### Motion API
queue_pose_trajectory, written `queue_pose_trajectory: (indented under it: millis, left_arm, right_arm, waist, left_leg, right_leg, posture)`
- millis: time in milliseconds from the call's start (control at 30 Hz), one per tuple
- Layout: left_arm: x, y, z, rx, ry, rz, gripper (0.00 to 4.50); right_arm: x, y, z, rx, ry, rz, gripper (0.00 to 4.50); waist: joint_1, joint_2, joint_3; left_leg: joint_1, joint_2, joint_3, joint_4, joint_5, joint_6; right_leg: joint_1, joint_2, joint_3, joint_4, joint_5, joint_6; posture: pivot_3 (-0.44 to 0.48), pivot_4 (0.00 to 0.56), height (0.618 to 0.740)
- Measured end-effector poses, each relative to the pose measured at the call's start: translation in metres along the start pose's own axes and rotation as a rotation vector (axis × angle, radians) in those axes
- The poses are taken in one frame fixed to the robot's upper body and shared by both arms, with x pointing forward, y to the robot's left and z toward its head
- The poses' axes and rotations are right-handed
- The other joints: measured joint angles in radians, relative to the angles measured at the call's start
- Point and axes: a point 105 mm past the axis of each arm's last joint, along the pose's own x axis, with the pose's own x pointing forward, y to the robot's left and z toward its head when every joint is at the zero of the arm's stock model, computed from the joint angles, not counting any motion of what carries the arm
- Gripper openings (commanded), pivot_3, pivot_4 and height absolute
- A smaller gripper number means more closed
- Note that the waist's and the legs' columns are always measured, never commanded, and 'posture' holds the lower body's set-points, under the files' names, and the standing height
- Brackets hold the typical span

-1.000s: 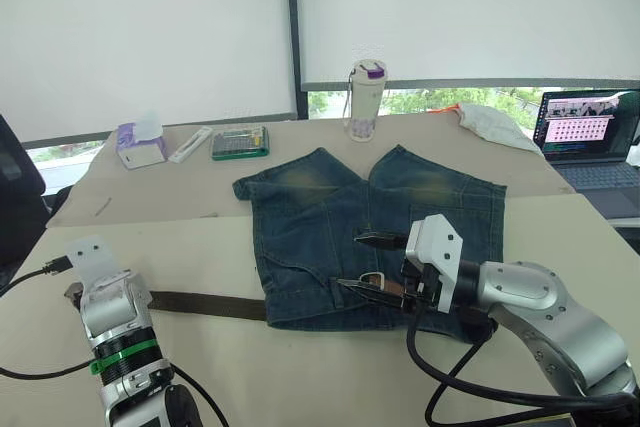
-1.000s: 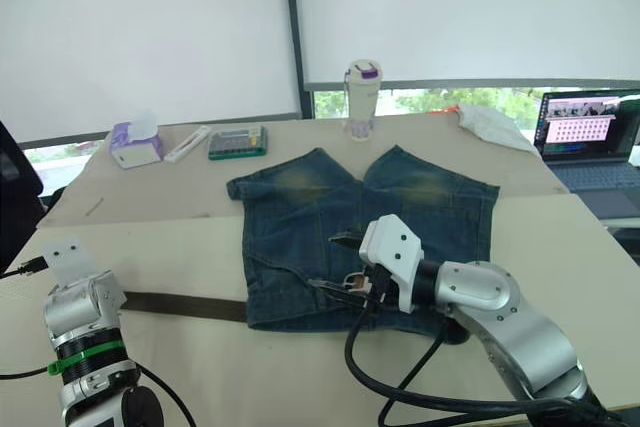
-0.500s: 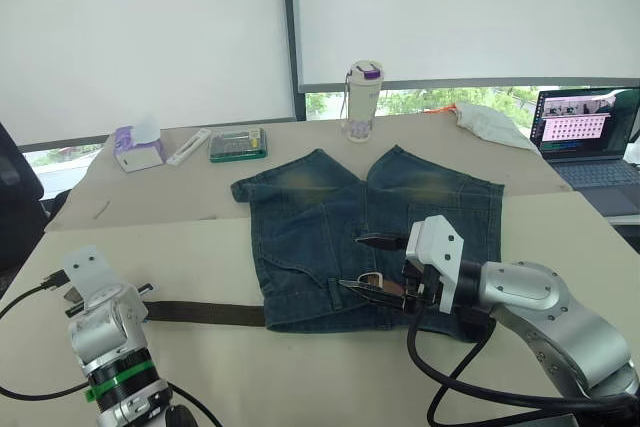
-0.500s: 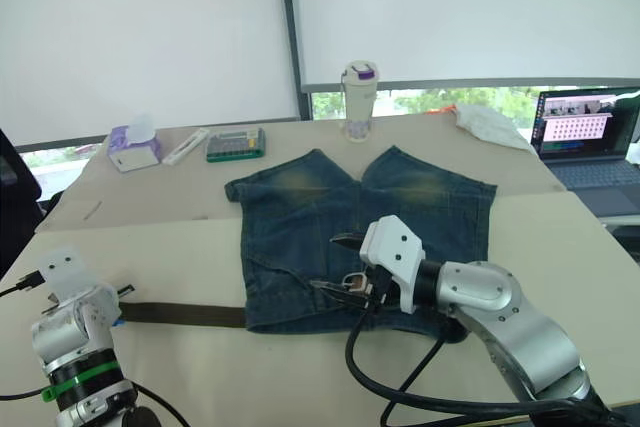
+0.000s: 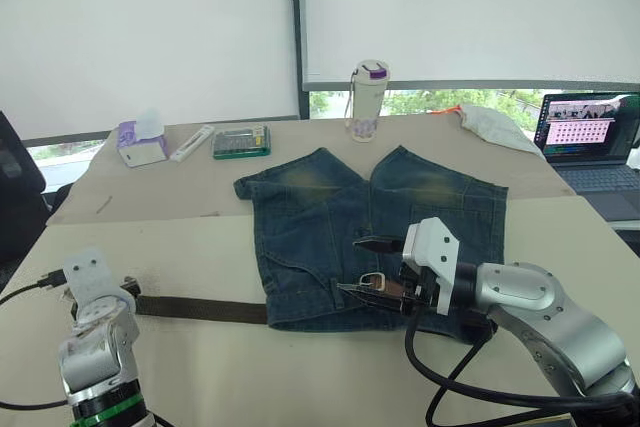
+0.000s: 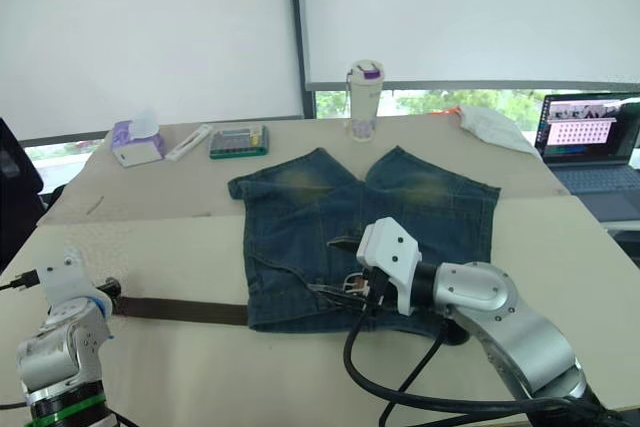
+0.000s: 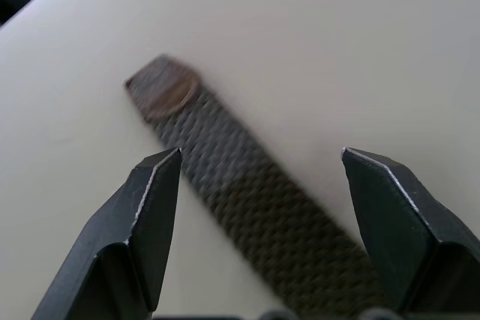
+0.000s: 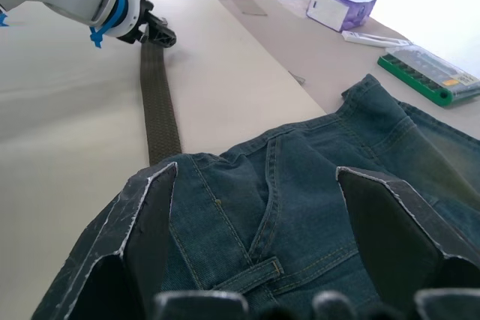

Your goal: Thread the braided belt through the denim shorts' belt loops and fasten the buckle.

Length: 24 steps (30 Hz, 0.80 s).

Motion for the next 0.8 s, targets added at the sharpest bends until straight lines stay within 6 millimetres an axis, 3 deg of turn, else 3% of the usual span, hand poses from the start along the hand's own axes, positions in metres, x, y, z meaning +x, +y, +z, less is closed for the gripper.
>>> queue_pose_trajectory:
  millis: [233, 600, 800]
  left_arm:
    - [0.012, 0.003, -0.007, -0.103, 0.067, 0.033, 3.59]
    - [0.023, -0.035, -0.008, -0.063, 0.072, -0.140, 3.59]
    - [0.025, -0.064, -0.004, -0.009, 0.042, -0.221, 1.78]
  right_arm:
    - [0.000, 0.000, 0.001, -0.005, -0.002, 0.009, 3.76]
    - [-0.001, -0.001, 0.000, -0.008, 0.013, 0.004, 3.76]
    - [-0.002, -0.001, -0.001, -0.014, 0.024, -0.006, 3.76]
  waist:
    - [0.006, 0.004, -0.002]
    - [0.055, 0.010, -0.003]
    - [0.081, 0.009, -0.002]
  left_leg:
    - [0.001, 0.000, 0.000, 0.000, 0.000, 0.000]
    - [0.001, -0.005, -0.001, 0.000, 0.000, 0.001]
    - [0.001, -0.007, -0.001, 0.000, 0.001, 0.003]
  right_leg:
    - [0.001, 0.000, 0.000, 0.000, 0.000, 0.000]
    - [0.002, -0.006, -0.002, 0.001, 0.000, 0.000]
    - [0.003, -0.010, -0.004, 0.001, -0.001, 0.000]
  posture:
    - [0.000, 0.150, 0.740]
    - [0.000, 0.150, 0.740]
    - [0.000, 0.150, 0.740]
